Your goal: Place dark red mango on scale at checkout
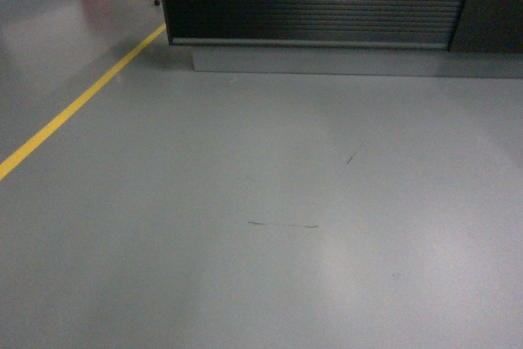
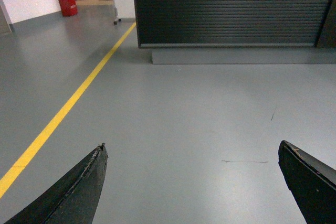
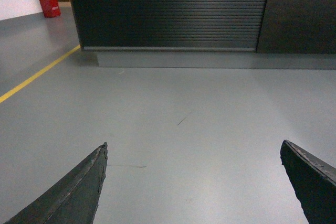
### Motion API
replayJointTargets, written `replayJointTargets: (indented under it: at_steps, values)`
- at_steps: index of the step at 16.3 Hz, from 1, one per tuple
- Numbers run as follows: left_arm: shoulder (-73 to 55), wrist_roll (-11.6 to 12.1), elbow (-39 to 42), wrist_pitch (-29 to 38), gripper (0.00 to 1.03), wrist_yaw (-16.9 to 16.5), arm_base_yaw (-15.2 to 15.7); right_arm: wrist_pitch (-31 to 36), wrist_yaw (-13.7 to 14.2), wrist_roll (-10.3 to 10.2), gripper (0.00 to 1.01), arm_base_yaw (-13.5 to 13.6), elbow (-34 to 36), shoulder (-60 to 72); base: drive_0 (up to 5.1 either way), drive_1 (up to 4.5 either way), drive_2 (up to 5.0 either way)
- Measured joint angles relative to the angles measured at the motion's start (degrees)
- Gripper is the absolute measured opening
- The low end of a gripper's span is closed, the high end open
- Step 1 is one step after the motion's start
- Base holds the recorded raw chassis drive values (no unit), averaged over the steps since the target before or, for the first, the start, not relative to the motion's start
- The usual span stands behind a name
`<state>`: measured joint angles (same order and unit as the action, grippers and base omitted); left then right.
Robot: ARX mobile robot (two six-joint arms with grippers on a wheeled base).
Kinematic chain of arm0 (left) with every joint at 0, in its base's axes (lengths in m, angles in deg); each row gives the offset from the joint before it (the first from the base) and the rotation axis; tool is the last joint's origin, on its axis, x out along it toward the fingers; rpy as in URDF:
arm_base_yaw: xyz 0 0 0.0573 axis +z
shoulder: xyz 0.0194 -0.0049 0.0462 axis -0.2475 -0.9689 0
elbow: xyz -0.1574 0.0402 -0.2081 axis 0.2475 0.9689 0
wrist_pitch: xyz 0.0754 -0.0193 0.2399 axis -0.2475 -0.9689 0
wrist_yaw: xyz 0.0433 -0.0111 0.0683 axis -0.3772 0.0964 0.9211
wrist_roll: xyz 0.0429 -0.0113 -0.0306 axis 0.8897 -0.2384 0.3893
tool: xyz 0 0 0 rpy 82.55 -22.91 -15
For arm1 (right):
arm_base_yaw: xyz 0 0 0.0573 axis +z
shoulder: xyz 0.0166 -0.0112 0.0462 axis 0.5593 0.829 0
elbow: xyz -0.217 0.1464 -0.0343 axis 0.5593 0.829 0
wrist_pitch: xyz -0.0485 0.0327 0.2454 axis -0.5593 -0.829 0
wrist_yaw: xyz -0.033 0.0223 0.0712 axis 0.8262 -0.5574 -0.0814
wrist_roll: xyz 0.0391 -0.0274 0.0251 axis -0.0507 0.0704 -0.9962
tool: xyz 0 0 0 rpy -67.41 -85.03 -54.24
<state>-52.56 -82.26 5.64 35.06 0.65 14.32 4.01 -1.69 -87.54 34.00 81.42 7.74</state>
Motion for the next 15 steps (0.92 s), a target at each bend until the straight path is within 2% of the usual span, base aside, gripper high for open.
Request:
replayJointTargets:
  at_steps: [15]
  values:
    - [0.00,0.00,0.00,-0.02,0.98,0.00,0.00,-0.04,0.00,0.00,0.98,0.00,0.00,0.00,0.0,4.17,-4.1]
